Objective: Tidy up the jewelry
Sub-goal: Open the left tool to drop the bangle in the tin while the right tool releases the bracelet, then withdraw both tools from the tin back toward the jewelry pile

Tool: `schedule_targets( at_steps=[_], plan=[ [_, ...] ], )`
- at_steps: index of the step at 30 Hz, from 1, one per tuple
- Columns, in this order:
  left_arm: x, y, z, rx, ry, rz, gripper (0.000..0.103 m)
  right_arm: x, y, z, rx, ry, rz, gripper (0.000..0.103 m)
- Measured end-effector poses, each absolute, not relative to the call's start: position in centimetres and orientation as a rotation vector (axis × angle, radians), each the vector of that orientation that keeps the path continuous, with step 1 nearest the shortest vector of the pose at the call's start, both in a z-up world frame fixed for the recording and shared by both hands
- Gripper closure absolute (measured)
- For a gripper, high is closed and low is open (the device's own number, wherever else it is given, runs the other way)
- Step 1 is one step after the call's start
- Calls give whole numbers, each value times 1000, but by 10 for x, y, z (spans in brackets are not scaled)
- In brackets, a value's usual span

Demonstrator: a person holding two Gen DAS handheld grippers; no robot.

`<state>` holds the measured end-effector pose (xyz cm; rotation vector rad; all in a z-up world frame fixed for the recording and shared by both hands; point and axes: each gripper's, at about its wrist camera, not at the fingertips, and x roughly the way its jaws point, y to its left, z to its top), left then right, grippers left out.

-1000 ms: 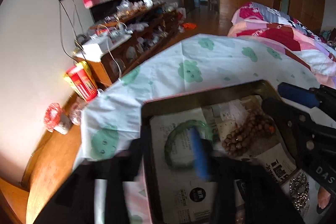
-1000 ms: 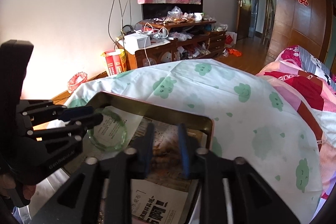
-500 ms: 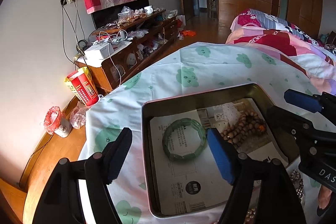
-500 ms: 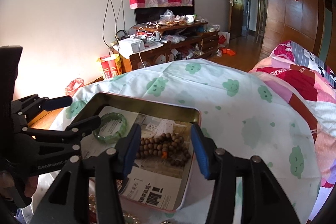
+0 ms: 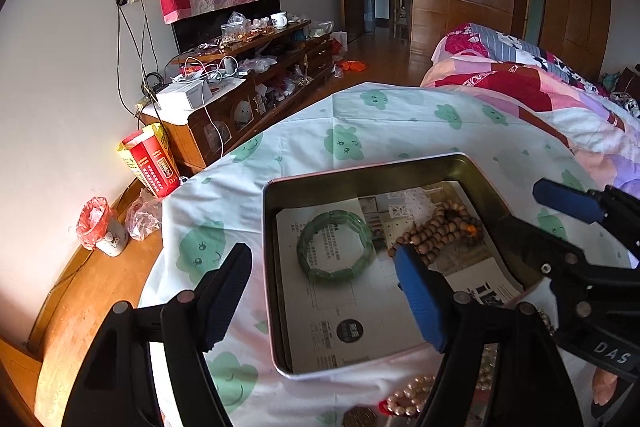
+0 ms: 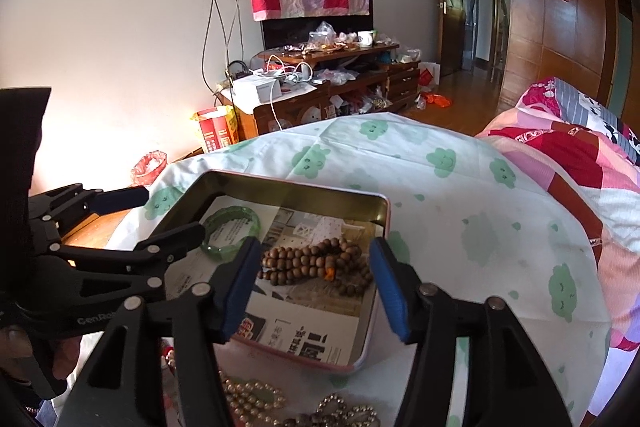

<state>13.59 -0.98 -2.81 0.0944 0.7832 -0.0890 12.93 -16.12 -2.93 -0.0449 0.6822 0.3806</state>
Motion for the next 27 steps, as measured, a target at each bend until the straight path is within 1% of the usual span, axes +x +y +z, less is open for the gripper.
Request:
schedule_targets(
  at_steps=[11,15,21,27],
  plan=[
    [103,-3,-24,82,765,-72,29,107,-168,-35,-57,698,369,43],
    [87,2,-28,87,773,-47,29,96,-174,-38,-56,702,362,39],
    [62,14,-37,36,804,-32,29,78,-183,-44,-54,714,353,39],
    [39,15,-47,6,832,-28,29,57,-195,-58,-42,744,335,36]
  ],
)
